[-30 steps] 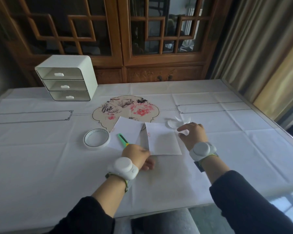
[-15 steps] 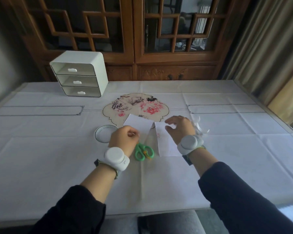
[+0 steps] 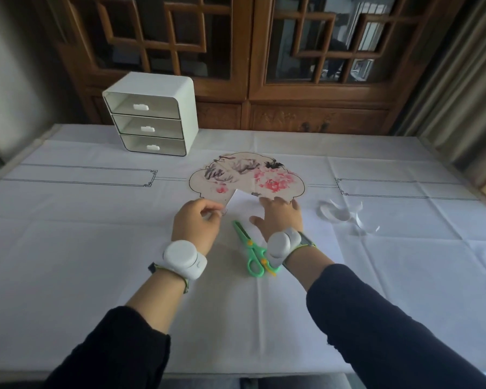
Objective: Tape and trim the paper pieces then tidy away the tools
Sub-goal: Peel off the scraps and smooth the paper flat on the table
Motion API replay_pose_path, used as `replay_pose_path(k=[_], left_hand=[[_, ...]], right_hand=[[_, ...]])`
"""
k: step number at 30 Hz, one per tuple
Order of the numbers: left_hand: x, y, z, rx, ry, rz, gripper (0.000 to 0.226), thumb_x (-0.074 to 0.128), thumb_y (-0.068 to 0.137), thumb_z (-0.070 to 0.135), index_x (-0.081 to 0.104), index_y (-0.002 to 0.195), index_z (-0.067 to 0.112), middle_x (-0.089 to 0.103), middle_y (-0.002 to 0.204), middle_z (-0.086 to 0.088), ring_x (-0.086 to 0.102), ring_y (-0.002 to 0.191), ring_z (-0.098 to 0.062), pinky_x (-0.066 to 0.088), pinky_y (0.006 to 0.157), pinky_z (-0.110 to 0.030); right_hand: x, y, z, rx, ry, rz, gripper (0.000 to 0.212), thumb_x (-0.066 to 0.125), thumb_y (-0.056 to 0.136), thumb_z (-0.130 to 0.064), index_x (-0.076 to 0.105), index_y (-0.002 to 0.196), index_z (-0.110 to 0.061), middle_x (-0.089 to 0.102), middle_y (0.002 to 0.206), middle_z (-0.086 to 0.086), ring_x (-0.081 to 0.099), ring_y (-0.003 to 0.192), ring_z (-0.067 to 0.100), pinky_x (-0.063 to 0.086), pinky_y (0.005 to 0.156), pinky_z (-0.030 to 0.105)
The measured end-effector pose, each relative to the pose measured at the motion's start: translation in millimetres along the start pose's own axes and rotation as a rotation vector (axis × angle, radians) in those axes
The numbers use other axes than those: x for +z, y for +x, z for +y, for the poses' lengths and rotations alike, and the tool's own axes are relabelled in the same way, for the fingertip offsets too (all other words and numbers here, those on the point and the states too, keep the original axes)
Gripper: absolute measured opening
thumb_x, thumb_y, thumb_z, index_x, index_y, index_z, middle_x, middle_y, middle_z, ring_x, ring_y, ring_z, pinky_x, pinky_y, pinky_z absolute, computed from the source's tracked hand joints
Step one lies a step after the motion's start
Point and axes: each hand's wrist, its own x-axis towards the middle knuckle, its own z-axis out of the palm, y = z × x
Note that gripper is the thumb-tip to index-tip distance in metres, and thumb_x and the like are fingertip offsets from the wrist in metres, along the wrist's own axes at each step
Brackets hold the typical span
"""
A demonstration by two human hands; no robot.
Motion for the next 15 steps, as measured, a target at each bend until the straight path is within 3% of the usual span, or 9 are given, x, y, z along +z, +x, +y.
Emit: replay_pose_path(k=[4, 10, 15], left_hand=[[0, 1, -4, 0.008, -0.002, -0.002, 0.018, 0.056, 0.082, 0.007, 0.070, 0.084, 0.019, 0.071, 0.096, -0.001, 0.062, 0.093, -0.015, 0.038, 0.080, -0.016], [2, 5, -13, -0.014, -0.017, -0.001, 0.018, 0.056, 0.082, 0.009, 0.070, 0.086, 0.020, 0.070, 0.098, -0.001, 0.063, 0.095, -0.016, 0.040, 0.083, -0.019], [3, 5, -17, -0.029, -0.036, 0.021, 0.019, 0.055, 0.083, 0.009, 0.070, 0.089, 0.019, 0.070, 0.098, -0.002, 0.062, 0.095, -0.016, 0.041, 0.084, -0.020]], right_hand=[[2, -2, -2, -0.016, 0.054, 0.017, 0.045, 0.050, 0.093, -0.039, 0.044, 0.133, -0.020, 0.062, 0.123, 0.004, 0.053, 0.119, 0.022, 0.022, 0.115, 0.038], [0, 1, 3, 0.059, -0.022, -0.056, 0.075, 0.044, 0.089, -0.058, 0.021, 0.146, -0.016, 0.040, 0.146, 0.007, 0.020, 0.144, 0.026, 0.006, 0.118, 0.050], [6, -7, 3, 0.048, -0.002, 0.003, 0.074, 0.038, 0.092, -0.058, 0.022, 0.145, -0.011, 0.049, 0.139, 0.004, 0.032, 0.139, 0.019, 0.000, 0.120, 0.048]])
